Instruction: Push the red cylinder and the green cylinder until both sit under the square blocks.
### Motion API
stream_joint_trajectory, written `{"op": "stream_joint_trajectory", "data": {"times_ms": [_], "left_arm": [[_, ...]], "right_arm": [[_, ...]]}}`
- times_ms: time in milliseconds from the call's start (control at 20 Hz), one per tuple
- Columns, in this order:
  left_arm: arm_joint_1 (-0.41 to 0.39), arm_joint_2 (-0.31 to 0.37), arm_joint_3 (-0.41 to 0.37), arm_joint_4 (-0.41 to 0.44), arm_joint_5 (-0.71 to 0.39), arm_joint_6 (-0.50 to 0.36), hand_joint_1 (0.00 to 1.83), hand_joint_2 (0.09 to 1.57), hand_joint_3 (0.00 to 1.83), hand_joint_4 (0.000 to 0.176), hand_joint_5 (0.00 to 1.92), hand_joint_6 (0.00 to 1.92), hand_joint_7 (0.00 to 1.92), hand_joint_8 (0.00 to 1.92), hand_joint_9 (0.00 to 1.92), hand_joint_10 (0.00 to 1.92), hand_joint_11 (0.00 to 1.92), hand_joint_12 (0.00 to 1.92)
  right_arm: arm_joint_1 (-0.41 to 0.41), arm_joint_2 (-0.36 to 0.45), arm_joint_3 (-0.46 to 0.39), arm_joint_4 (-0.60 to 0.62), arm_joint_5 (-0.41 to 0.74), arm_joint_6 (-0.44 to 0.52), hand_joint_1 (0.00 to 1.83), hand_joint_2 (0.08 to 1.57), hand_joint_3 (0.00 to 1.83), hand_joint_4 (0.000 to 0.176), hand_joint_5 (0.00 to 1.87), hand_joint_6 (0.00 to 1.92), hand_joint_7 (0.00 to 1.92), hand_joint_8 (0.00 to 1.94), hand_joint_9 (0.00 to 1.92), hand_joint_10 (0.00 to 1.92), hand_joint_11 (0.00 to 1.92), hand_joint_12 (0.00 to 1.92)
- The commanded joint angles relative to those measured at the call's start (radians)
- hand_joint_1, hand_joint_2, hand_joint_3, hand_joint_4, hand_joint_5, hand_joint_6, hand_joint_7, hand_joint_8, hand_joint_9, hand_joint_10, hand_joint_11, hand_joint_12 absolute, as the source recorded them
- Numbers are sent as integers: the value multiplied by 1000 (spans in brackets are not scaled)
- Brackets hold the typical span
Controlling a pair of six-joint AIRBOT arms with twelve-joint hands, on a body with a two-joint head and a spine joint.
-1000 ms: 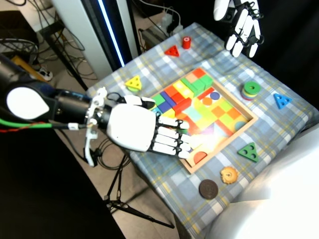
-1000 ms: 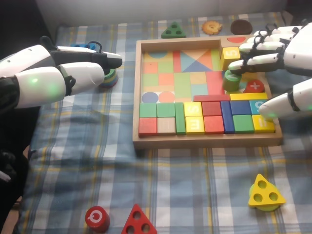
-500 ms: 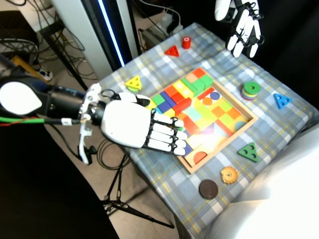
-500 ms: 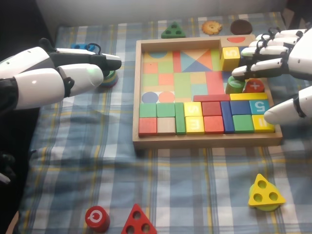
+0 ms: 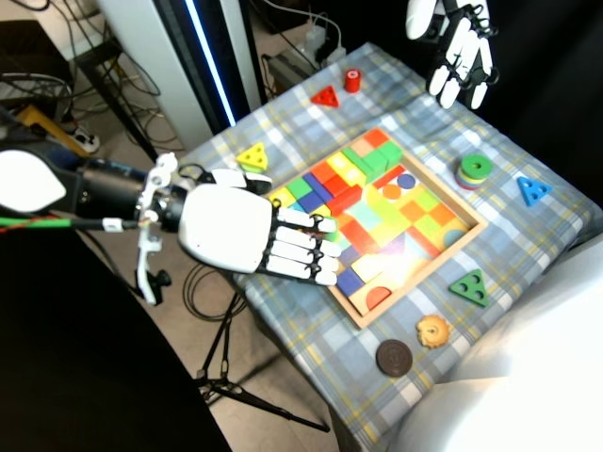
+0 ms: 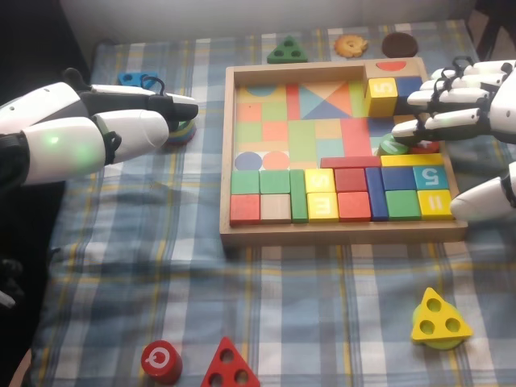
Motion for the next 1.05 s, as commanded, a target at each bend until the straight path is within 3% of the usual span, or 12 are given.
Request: {"op": "stream_joint_trajectory", "data": {"times_ms": [0, 350, 400, 550, 600, 650, 750, 800, 900, 950, 1000], "left_arm": [[-6, -2, 3, -6, -119, -12, 33, 1410, 0, 134, 534, 0, 510, 0, 550, 3, 0, 416], [13, -2, 7, -11, -147, -51, 39, 1403, 0, 136, 542, 3, 506, 0, 542, 0, 0, 409], [23, 1, 8, -11, -174, -73, 40, 1399, 0, 126, 547, 5, 508, 1, 532, 0, 0, 411], [38, 19, 2, -12, -283, -117, 44, 1379, 0, 151, 544, 1, 493, 1, 479, 0, 0, 327], [40, 26, -2, -12, -326, -124, 56, 1385, 0, 140, 548, 2, 490, 1, 450, 0, 30, 334], [44, 30, -5, -11, -386, -140, 170, 1379, 0, 102, 581, 10, 506, 5, 465, 6, 37, 349], [45, 28, -4, -6, -482, -179, 385, 1358, 2, 38, 555, 4, 521, 1, 482, 0, 110, 659], [45, 26, -4, -5, -524, -197, 369, 1333, 0, 64, 470, 0, 476, 0, 393, 0, 21, 770], [52, 21, 1, 3, -593, -244, 378, 1301, 0, 87, 302, 0, 349, 1, 397, 8, 0, 558], [56, 20, 4, 6, -613, -265, 325, 1249, 0, 104, 192, 0, 269, 0, 402, 3, 0, 643], [65, 20, 8, 7, -645, -302, 318, 1191, 0, 84, 165, 0, 233, 1, 418, 4, 0, 740]], "right_arm": [[0, 5, -1, 12, 43, -3, 0, 1002, 0, 176, 117, 0, 0, 0, 0, 0, 0, 0], [-3, 86, -43, 89, 156, -3, 0, 1020, 8, 176, 89, 0, 0, 0, 0, 0, 0, 0], [-10, 112, -57, 133, 193, -5, 0, 1019, 7, 176, 69, 0, 0, 0, 0, 0, 0, 0], [-67, 189, -126, 403, 371, -184, 0, 1016, 4, 176, 46, 1, 0, 0, 0, 0, 0, 0], [-90, 198, -139, 479, 448, -221, 0, 1016, 4, 176, 29, 0, 0, 0, 0, 0, 0, 0], [-112, 200, -149, 544, 535, -242, 0, 1050, 19, 176, 27, 1, 0, 0, 0, 0, 0, 0], [-156, 186, -171, 652, 693, -278, 0, 1109, 10, 176, 31, 11, 0, 0, 0, 0, 0, 0], [-180, 174, -175, 688, 766, -283, 0, 1154, 29, 175, 37, 13, 0, 0, 0, 0, 0, 0], [-243, 142, -176, 776, 914, -283, 0, 1172, 32, 176, 17, 3, 0, 0, 0, 0, 0, 0], [-279, 134, -180, 815, 977, -283, 0, 1156, 21, 141, 48, 14, 0, 0, 0, 0, 0, 0], [-323, 133, -191, 860, 1051, -283, 0, 1149, 16, 132, 65, 20, 0, 0, 0, 0, 0, 0]]}}
